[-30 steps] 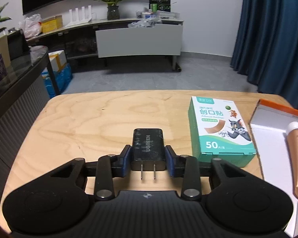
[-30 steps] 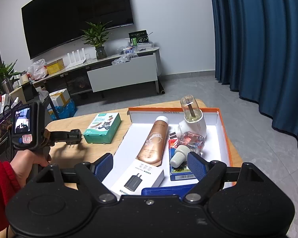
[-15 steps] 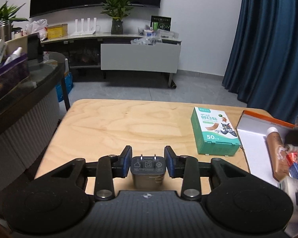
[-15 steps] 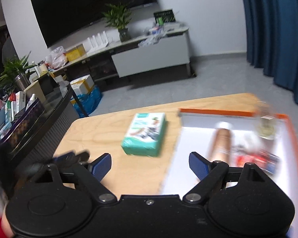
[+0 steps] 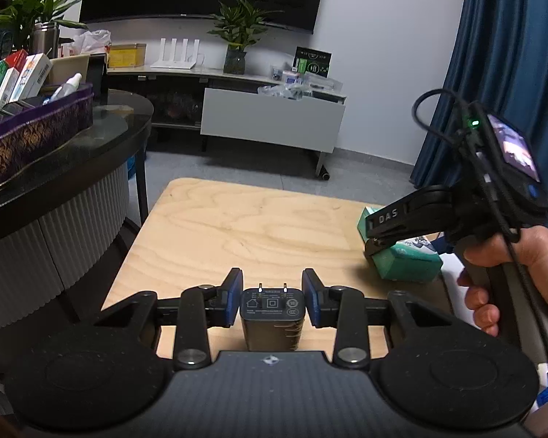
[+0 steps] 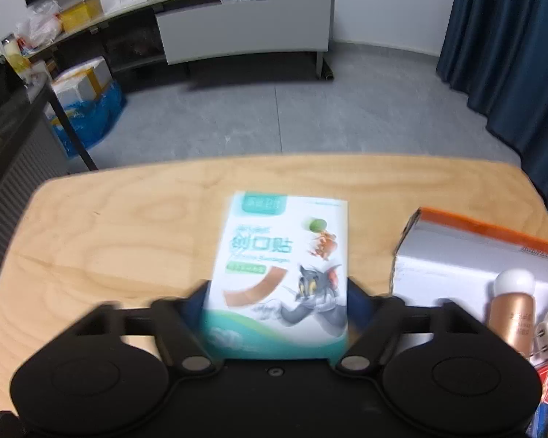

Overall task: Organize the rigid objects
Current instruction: 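Grasp the green bandage box with the right gripper while the left holds the black charger, then hold the black charger and bandage box above the tray with both grippers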

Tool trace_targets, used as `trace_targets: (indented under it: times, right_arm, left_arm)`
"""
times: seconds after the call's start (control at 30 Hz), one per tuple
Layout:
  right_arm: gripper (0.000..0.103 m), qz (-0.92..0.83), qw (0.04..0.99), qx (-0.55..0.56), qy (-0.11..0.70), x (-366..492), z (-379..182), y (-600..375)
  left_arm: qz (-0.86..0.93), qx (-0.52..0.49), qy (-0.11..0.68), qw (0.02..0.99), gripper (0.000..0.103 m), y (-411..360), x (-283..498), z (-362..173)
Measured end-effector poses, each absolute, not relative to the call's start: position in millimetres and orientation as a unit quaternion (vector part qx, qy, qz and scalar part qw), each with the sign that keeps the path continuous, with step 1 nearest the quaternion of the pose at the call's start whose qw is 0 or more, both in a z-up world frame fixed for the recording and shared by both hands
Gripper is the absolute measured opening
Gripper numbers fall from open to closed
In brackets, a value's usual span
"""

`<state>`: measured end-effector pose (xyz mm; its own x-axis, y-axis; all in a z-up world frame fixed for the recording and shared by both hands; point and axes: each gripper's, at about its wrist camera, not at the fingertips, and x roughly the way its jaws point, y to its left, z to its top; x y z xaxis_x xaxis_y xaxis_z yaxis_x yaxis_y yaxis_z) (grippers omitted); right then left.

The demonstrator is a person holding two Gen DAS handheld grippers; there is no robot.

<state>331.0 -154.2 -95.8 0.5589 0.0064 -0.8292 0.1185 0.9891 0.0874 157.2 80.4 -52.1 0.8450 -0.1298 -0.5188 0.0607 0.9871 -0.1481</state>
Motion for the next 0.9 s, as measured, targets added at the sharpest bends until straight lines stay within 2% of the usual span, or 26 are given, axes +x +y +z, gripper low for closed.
trace_targets:
  times: [0.2, 0.43, 0.63, 0.9]
  right_arm:
    - [0.083, -0.006, 0.912, 0.086, 0.402, 266, -40, -179]
    - [0.083, -0.054, 0.943, 0.09, 0.317, 140, 20, -250]
    - [0.083, -0.125, 0.942, 0.105, 0.295, 57, 27, -307]
    - [0.083, -0.132, 0.937, 0.145, 0.29, 22, 17, -318]
  left_arm:
    - [-0.069, -0.073, 0.259, 0.961, 0.036, 69, 145, -36]
    - [-0.134, -0.066, 0.234, 0.961, 0.036, 24, 114, -15]
    - [-0.209, -0.059, 0.236, 0.947, 0.036, -31, 95, -6]
    - [-0.254, -0.041, 0.234, 0.938, 0.036, -72, 77, -1]
